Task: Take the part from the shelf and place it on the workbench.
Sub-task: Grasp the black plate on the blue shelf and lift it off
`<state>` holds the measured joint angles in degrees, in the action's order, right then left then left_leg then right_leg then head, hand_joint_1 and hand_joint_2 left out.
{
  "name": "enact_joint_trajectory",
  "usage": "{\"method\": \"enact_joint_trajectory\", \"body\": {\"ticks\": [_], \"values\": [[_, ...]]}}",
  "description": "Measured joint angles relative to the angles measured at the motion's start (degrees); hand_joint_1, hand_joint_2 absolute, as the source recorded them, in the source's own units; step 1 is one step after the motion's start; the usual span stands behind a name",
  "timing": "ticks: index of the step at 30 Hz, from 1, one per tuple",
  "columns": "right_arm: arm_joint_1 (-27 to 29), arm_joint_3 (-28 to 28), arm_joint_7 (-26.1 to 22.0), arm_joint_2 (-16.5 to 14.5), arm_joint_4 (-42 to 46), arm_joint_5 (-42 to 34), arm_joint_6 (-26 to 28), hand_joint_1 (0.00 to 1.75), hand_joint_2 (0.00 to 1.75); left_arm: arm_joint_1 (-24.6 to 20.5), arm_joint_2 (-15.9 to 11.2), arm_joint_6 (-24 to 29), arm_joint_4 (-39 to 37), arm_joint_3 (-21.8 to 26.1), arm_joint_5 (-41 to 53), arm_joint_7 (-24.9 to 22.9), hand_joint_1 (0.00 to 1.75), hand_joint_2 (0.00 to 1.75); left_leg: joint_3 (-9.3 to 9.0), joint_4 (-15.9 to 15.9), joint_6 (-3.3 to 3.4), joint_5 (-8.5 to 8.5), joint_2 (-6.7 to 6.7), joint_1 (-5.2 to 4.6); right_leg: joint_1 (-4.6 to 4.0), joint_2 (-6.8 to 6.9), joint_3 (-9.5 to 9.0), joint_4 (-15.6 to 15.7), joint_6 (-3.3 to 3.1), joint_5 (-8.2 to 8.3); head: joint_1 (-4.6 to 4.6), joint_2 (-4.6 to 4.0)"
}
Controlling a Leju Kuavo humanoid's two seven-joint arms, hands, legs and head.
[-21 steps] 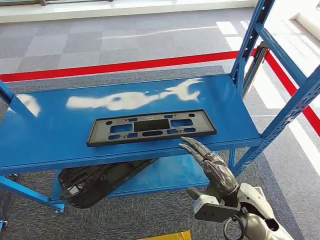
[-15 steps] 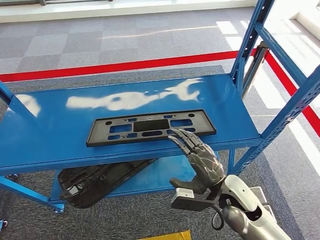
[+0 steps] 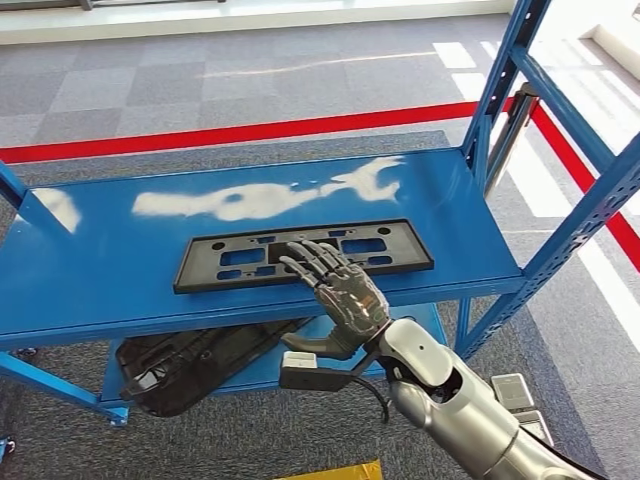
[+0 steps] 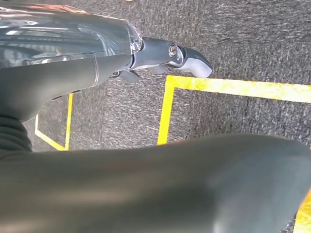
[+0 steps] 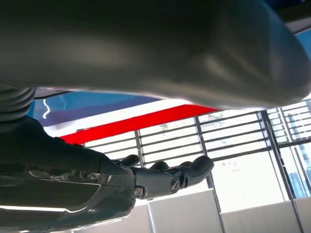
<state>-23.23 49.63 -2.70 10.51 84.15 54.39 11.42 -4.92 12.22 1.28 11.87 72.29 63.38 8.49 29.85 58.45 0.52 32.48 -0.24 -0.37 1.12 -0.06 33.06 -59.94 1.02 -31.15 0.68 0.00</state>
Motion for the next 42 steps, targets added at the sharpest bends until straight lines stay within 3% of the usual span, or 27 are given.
{"method": "enact_joint_trajectory", "body": {"ticks": [11, 15, 25, 42], "values": [[-2.51, 1.6, 3.32, -2.09, -7.33, 3.84, 0.41, 0.0, 0.0, 0.04, -0.02, -0.24, 0.0, -0.63, 0.37, 0.39, 0.0, 0.0, 0.0, 0.0, 0.0, 0.0, 0.0, -0.04, 0.01, 0.01, 0.0, 0.0, 0.0, 0.0, 0.0, 0.0], [-3.09, 1.91, 4.77, -2.12, -9.37, 7.41, 0.96, 0.0, 1.75, 0.05, -0.02, -0.31, 0.0, -0.68, 0.58, 0.44, 0.0, 0.0, 0.0, 0.0, 0.0, 0.0, 0.0, -0.04, 0.01, 0.01, 0.01, 0.0, 0.0, 0.0, 0.0, 0.0], [-4.32, 2.65, 8.46, -2.12, -13.83, 17.11, 2.17, 0.0, 1.75, 0.09, -0.02, -0.73, 0.0, -0.74, 0.99, 0.51, 0.0, 0.0, 0.0, 0.0, 0.0, 0.0, 0.0, -0.04, 0.0, 0.01, 0.01, 0.0, 0.0, 0.0, 0.0, 0.0], [-4.36, 1.42, 10.4, -2.55, -17.3, 20.89, 4.85, 0.0, 1.75, 0.11, -0.02, -0.75, 0.0, -1.42, 2.13, 0.45, 0.0, 0.0, 0.0, 0.01, 0.0, 0.0, 0.0, -0.04, 0.01, 0.01, 0.02, 0.0, 0.0, 0.0, 0.0, 0.0]]}}
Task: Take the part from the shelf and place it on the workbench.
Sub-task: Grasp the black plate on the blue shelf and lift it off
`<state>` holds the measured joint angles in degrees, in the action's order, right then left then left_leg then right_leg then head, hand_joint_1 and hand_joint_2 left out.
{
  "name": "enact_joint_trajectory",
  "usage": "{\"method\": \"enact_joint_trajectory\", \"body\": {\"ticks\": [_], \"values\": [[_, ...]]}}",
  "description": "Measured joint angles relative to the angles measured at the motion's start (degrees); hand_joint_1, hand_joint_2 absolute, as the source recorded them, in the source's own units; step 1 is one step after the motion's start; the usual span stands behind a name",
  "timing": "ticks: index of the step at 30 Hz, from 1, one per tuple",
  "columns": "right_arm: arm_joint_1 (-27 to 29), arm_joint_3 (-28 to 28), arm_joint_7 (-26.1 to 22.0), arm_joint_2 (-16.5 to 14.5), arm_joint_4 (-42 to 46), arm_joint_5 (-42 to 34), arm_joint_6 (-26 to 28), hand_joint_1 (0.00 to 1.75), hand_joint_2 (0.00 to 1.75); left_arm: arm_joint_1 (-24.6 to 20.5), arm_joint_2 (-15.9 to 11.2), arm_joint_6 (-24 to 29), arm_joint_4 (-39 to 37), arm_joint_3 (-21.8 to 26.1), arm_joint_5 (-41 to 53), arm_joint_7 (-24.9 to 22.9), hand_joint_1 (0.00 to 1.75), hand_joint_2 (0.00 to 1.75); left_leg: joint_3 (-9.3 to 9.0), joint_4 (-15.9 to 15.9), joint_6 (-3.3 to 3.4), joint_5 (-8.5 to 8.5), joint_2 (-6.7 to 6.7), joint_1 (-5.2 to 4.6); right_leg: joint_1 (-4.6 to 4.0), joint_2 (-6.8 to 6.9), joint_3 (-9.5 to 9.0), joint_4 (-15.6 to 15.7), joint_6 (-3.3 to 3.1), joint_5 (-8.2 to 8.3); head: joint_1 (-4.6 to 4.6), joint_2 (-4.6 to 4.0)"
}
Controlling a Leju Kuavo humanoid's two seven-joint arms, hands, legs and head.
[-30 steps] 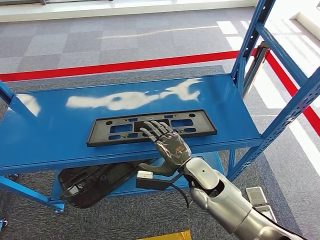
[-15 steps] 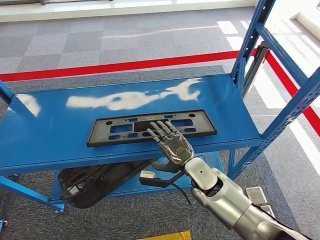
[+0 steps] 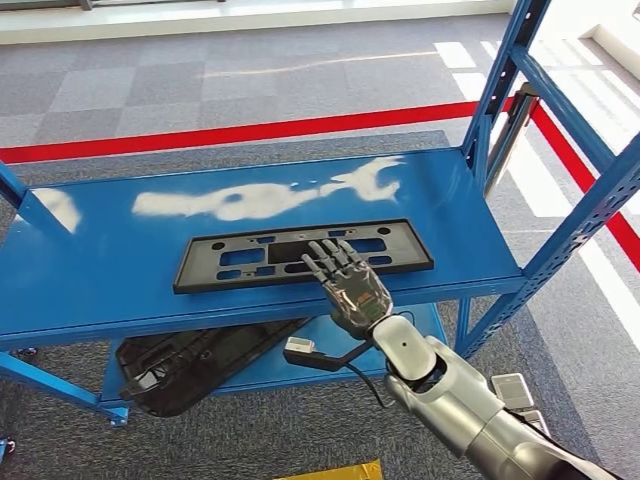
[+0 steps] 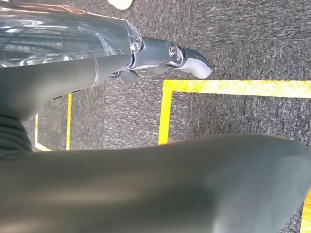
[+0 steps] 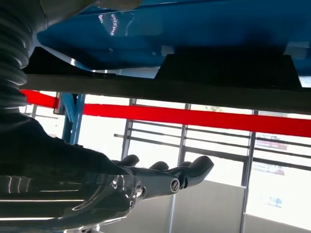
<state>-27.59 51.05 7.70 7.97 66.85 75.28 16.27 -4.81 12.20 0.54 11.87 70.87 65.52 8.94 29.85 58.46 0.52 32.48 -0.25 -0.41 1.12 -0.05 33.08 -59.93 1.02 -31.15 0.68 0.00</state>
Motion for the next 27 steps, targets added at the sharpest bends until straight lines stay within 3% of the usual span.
{"method": "enact_joint_trajectory", "body": {"ticks": [27], "values": [[-1.32, -3.29, -0.59, -3.73, -2.28, -1.38, 0.1, 0.0, 1.75, 0.07, 0.0, -0.51, 0.0, -0.86, 0.73, 0.13, 0.0, 0.0, 0.0, 0.0, 0.0, 0.0, 0.0, 0.0, 0.0, 0.0, 0.0, 0.0, 0.0, 0.0, 0.0, 0.0]]}}
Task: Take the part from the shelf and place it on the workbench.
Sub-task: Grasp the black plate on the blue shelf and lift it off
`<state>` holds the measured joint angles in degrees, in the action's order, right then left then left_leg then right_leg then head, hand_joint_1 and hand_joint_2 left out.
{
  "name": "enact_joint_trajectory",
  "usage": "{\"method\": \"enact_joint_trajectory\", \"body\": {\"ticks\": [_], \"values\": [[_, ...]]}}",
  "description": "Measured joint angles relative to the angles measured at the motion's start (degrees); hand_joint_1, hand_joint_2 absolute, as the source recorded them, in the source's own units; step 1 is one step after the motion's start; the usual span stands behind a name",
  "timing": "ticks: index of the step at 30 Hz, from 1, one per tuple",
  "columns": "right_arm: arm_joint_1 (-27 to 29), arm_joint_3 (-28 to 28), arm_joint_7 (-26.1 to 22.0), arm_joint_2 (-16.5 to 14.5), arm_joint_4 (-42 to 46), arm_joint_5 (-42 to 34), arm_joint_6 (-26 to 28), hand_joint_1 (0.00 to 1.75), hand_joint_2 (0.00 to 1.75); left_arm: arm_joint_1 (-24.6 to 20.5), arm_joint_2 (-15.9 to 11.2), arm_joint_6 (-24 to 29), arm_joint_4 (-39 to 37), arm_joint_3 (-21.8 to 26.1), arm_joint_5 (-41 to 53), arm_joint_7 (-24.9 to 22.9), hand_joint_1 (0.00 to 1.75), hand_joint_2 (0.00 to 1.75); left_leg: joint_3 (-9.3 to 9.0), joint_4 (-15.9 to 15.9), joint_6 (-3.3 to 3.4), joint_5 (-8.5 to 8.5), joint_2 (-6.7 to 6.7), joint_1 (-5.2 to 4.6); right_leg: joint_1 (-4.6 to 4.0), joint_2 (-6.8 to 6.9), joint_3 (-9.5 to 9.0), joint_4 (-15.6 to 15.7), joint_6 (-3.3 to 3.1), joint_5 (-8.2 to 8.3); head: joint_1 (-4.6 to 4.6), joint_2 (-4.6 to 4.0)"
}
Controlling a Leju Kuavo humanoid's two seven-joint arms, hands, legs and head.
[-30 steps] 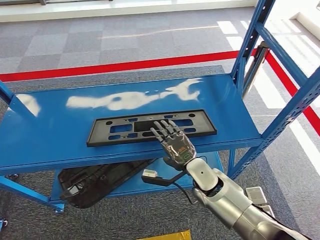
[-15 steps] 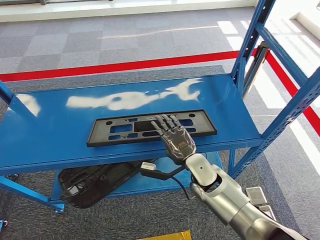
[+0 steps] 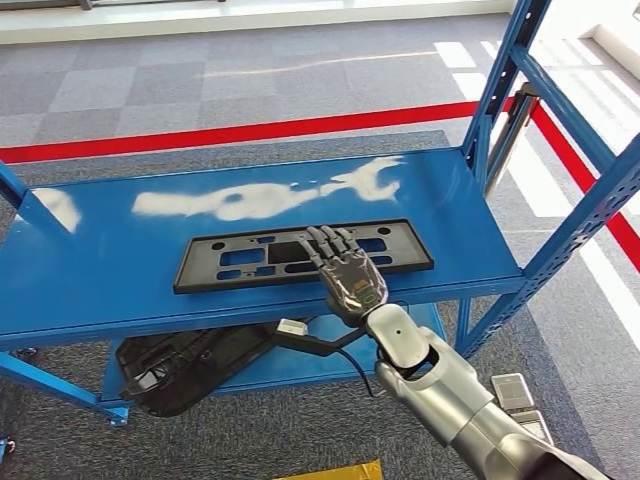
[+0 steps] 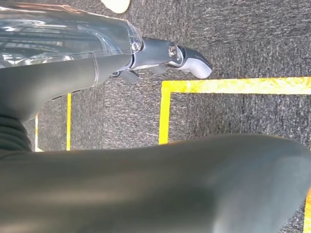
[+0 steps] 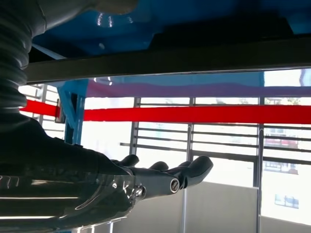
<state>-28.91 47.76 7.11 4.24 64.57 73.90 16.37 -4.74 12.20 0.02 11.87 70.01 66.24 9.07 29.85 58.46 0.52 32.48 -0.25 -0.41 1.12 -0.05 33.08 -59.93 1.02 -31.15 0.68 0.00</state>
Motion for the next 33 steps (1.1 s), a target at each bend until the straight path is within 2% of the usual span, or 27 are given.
{"method": "enact_joint_trajectory", "body": {"ticks": [7, 20, 21, 24, 25, 33], "values": [[-0.22, 0.01, -0.27, -0.46, -1.26, 0.33, -0.25, 0.0, 1.75, 0.02, -0.01, 0.0, 0.0, 0.0, 0.26, 0.11, 0.0, 0.0, 0.0, 0.0, 0.0, 0.0, 0.0, 0.0, 0.0, 0.0, 0.0, 0.0, 0.0, 0.0, 0.0, 0.0], [-3.91, 0.57, -1.76, -1.78, -6.19, 0.3, -4.04, 0.0, 1.75, 0.04, -0.07, -0.09, 0.0, -0.04, 0.4, 0.35, 0.0, 0.0, 0.0, 0.0, 0.0, 0.0, 0.0, 0.0, 0.0, 0.0, 0.0, 0.0, 0.0, 0.0, 0.0, 0.0], [-4.23, 0.62, -1.76, -1.84, -6.48, 0.12, -4.17, 0.11, 1.75, 0.05, -0.07, -0.09, 0.0, -0.05, 0.4, 0.35, 0.0, 0.0, 0.0, 0.0, 0.0, 0.0, 0.0, 0.0, 0.0, 0.0, 0.0, 0.0, 0.0, 0.0, 0.0, 0.0], [-4.93, 0.69, -1.74, -2.01, -7.13, -0.28, -4.36, 1.4, 1.75, 0.05, -0.07, -0.09, 0.0, -0.07, 0.4, 0.35, 0.0, 0.0, 0.0, 0.0, 0.0, 0.0, 0.0, 0.0, 0.0, 0.0, 0.0, 0.0, 0.0, 0.0, 0.0, 0.0], [-5.07, 0.7, -1.71, -2.03, -7.27, -0.43, -4.38, 1.73, 1.75, 0.06, -0.07, -0.09, 0.0, -0.07, 0.4, 0.36, 0.0, 0.0, 0.0, 0.0, 0.0, 0.0, 0.0, 0.0, 0.0, 0.0, 0.0, 0.0, 0.0, 0.0, 0.0, 0.0], [-5.37, 0.57, -1.56, -2.01, -7.6, -1.61, -4.64, 1.75, 1.75, 0.12, -0.09, -0.09, 0.0, -0.05, 0.31, 0.76, 0.0, 0.0, 0.0, 0.0, 0.0, 0.0, 0.0, 0.0, 0.0, 0.0, 0.02, 0.0, 0.0, 0.0, 0.0, 0.0]]}}
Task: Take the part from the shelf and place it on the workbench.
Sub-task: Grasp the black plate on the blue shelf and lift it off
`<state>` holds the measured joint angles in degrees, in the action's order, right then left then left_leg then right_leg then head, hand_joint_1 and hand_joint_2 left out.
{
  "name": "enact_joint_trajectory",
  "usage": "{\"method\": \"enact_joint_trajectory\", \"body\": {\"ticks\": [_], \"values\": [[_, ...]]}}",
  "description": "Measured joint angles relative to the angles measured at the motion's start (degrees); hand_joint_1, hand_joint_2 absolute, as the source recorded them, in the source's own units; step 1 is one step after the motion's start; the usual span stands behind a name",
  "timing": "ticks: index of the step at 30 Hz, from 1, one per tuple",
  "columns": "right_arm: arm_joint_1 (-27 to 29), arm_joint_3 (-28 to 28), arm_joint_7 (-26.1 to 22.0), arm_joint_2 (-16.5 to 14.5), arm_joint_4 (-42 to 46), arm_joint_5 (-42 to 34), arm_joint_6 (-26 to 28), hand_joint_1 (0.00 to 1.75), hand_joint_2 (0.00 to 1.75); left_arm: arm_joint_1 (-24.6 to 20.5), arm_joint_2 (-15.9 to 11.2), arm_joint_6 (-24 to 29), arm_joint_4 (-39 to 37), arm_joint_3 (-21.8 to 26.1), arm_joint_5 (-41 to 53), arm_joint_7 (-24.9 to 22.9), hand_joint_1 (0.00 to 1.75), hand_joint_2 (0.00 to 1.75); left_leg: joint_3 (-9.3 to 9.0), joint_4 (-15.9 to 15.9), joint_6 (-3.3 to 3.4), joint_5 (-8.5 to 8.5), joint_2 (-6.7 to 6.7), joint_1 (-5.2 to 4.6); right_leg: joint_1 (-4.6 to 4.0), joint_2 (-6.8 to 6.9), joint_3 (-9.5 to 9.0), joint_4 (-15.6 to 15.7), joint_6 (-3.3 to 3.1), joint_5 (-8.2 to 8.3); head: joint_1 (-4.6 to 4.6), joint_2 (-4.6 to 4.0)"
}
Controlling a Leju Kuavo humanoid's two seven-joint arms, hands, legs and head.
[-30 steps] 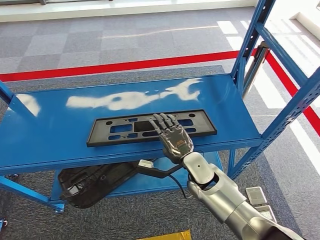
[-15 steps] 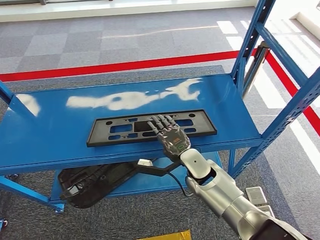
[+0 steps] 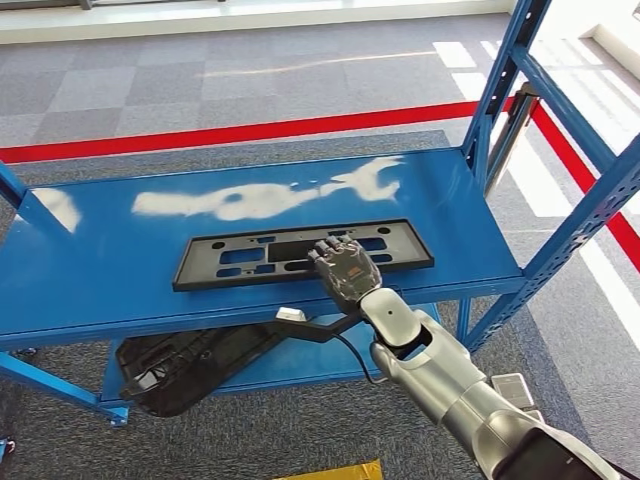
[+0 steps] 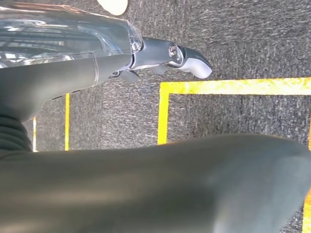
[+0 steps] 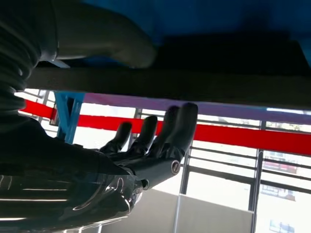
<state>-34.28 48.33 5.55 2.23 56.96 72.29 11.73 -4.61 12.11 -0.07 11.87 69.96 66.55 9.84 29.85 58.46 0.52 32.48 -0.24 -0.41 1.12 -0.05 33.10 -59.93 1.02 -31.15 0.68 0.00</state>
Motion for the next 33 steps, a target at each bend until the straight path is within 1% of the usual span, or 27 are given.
{"method": "enact_joint_trajectory", "body": {"ticks": [14, 23, 29, 33], "values": [[-0.54, -0.33, -0.04, 0.25, 0.24, -0.4, 0.43, 1.75, 1.75, 0.0, -0.02, 0.37, 0.0, 0.01, -0.07, 0.79, 0.0, 0.0, -0.02, 0.0, 0.0, 0.0, 0.0, -0.01, 0.0, -0.01, -0.01, 0.0, 0.0, 0.0, 0.0, 0.0], [-0.14, -0.5, -0.04, 0.45, 0.78, -0.81, 2.04, 1.75, 1.75, 0.0, -0.02, 0.75, 0.0, 0.01, -0.04, 1.05, 0.0, 0.0, -0.02, 0.01, 0.0, 0.0, 0.0, -0.01, 0.0, -0.01, 0.0, 0.0, 0.0, 0.0, 0.0, 0.0], [0.75, -1.49, -0.07, 1.24, 2.82, -1.78, 3.07, 1.75, 1.75, 0.0, -0.02, 1.09, 0.0, 0.01, -0.06, 1.41, 0.0, 0.0, -0.01, 0.01, 0.0, 0.0, 0.0, -0.01, 0.0, -0.01, 0.01, 0.0, 0.0, 0.0, 0.0, 0.0], [1.99, -3.26, -0.25, 2.7, 6.61, -2.98, 4.74, 1.75, 1.75, 0.04, -0.02, 1.11, 0.0, 0.01, -0.13, 2.46, 0.0, 0.0, 0.0, 0.02, 0.0, 0.0, 0.0, -0.03, 0.0, 0.0, 0.01, 0.0, 0.0, 0.0, 0.0, 0.0]]}}
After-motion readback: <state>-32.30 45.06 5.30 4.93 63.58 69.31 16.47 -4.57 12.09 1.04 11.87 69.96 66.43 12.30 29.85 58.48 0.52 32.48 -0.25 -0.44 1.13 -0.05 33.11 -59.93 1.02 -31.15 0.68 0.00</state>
